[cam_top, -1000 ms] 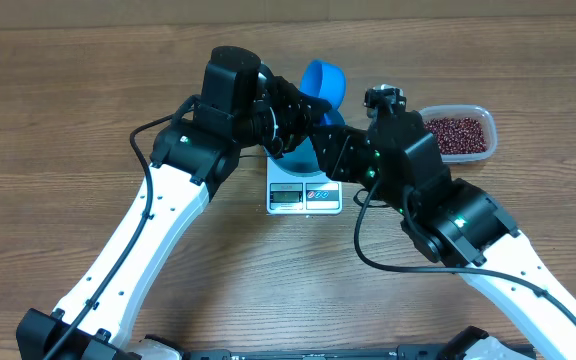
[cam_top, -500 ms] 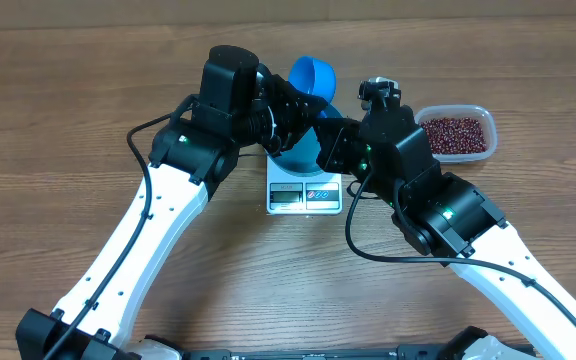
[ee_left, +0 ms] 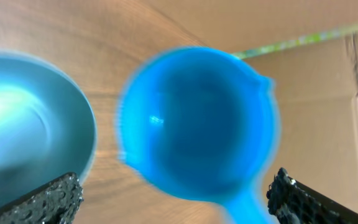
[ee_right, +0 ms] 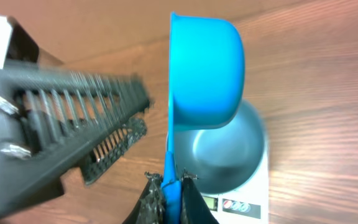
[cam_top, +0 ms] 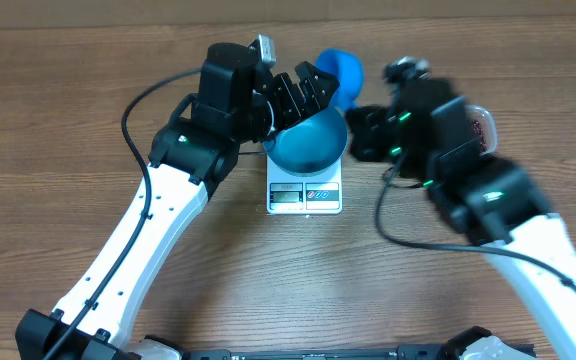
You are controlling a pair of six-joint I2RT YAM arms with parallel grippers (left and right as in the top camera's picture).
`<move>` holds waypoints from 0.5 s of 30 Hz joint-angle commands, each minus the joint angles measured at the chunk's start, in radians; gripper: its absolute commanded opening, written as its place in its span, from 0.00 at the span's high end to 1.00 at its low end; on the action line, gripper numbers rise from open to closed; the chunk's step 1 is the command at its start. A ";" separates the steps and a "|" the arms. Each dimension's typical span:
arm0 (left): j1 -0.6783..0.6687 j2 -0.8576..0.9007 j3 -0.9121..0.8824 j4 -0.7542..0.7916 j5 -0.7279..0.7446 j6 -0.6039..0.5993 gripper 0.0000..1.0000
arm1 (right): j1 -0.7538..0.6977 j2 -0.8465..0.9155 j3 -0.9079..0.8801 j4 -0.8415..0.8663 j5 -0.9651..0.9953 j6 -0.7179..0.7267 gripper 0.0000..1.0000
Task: Scoop item into bowl and weigh 150g on scale
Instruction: 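Carry the scoop with the right gripper to the bean tub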
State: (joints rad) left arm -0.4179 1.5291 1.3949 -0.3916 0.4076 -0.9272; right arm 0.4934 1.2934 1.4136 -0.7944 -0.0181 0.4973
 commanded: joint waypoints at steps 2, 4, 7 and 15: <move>0.041 -0.020 0.022 -0.005 0.012 0.322 0.00 | -0.145 0.027 0.268 -0.245 -0.097 -0.157 0.96; 0.050 -0.020 0.022 -0.029 0.020 0.380 0.00 | -0.211 0.063 0.356 -0.378 -0.097 -0.207 0.96; 0.053 -0.020 0.022 -0.077 0.023 0.493 0.00 | -0.319 0.138 0.459 -0.567 -0.096 -0.298 0.96; 0.053 -0.020 0.022 -0.272 -0.093 0.658 0.00 | -0.499 0.333 0.486 -0.727 0.037 -0.443 0.96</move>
State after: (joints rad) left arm -0.3649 1.5291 1.3964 -0.6128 0.3904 -0.3843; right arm 0.0395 1.5719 1.8843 -1.5204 -0.0628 0.1310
